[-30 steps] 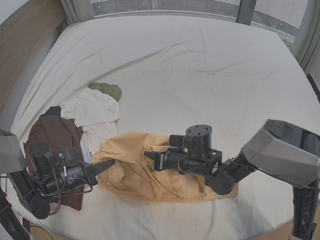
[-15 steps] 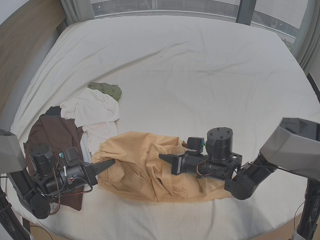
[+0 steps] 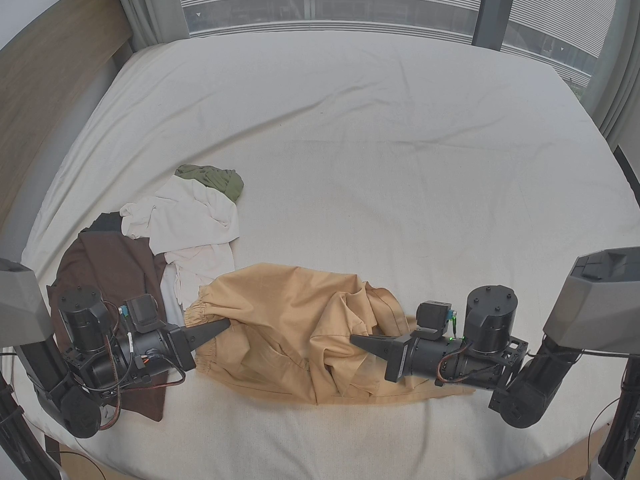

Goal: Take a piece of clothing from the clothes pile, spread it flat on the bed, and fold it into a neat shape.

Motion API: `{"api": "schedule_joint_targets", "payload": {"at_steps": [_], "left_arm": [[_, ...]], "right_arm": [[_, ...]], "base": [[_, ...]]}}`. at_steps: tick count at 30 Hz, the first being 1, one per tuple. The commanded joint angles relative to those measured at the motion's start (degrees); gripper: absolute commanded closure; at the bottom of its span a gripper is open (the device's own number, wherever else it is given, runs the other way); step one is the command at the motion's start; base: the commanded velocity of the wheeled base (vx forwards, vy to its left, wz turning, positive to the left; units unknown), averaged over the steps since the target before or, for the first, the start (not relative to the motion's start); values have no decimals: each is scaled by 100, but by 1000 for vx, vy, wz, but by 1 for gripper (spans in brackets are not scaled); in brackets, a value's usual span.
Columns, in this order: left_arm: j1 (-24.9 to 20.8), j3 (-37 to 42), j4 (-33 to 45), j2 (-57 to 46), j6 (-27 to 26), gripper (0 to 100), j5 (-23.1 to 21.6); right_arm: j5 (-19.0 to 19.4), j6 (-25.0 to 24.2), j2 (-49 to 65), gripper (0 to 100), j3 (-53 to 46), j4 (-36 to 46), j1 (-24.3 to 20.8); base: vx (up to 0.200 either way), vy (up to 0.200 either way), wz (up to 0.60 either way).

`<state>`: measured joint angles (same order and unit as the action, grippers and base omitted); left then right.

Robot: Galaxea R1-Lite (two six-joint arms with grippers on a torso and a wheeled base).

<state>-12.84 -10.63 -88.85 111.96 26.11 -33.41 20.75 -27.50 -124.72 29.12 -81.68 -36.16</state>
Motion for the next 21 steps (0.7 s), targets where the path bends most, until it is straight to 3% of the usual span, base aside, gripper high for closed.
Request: {"api": "schedule_joint_targets", "payload": {"at_steps": [1,17,18,21], "left_arm": [[0,0,-1,-7,-1,100,2],[0,0,-1,-25,-1,100,2],[0,0,-1,-25,-1,100,2],[0,0,-1,-34,-1,100,2]], "right_arm": [[78,-141,-711,100,14,-393,-84],[386,-379,-896,100,454,-542,-295],[386,-379,-870,0,454,-542,-295],[377,-379,-843,0,489,-560,-295]], "base": [[0,0,0],[0,0,0],[0,0,0],[0,0,0]]}}
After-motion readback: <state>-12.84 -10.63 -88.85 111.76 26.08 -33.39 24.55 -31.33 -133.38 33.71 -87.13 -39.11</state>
